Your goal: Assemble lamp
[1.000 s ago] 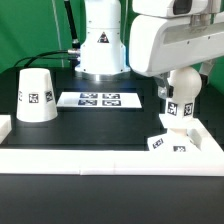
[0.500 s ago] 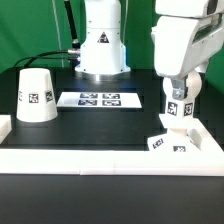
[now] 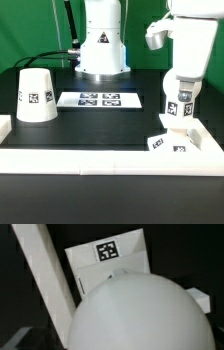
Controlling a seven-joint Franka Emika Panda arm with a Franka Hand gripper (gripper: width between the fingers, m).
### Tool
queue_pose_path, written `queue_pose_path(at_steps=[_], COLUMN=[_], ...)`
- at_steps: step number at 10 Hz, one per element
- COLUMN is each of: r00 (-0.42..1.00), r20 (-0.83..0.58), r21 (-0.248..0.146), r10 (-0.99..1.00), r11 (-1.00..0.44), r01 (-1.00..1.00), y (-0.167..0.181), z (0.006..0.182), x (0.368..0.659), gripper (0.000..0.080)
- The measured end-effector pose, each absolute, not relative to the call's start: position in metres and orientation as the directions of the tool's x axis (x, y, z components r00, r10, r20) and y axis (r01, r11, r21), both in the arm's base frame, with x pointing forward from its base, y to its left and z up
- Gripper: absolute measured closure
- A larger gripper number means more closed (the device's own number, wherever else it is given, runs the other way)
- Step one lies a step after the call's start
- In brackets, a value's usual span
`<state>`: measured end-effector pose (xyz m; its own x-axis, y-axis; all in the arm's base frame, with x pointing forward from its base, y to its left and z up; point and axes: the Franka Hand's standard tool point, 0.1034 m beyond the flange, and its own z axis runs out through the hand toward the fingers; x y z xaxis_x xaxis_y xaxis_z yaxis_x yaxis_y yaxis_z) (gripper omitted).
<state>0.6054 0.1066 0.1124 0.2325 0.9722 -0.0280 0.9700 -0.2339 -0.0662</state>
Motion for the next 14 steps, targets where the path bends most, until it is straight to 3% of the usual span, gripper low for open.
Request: queue_pose_path(at_steps=[1, 2, 6, 14], r00=[0.234, 0.238, 0.278, 0.831], r20=[-0.028, -0.028, -0.031, -0.062], r21=[-0.066, -0.066, -0.065, -0.032], r10=[0.972, 0.971, 0.96, 0.553], r11=[-0.236, -0.239, -0.28, -0.833], r01=[0.97, 0.969, 0.958, 0.552], y=[0.1062, 0.1058, 0.105, 0.1053], z=[0.1124, 0.1124, 0.1123, 0.1118], x=[0.6055, 0.6055, 0.6056, 0.6055], gripper=[0.0101, 0.0223, 0.0223, 0.022])
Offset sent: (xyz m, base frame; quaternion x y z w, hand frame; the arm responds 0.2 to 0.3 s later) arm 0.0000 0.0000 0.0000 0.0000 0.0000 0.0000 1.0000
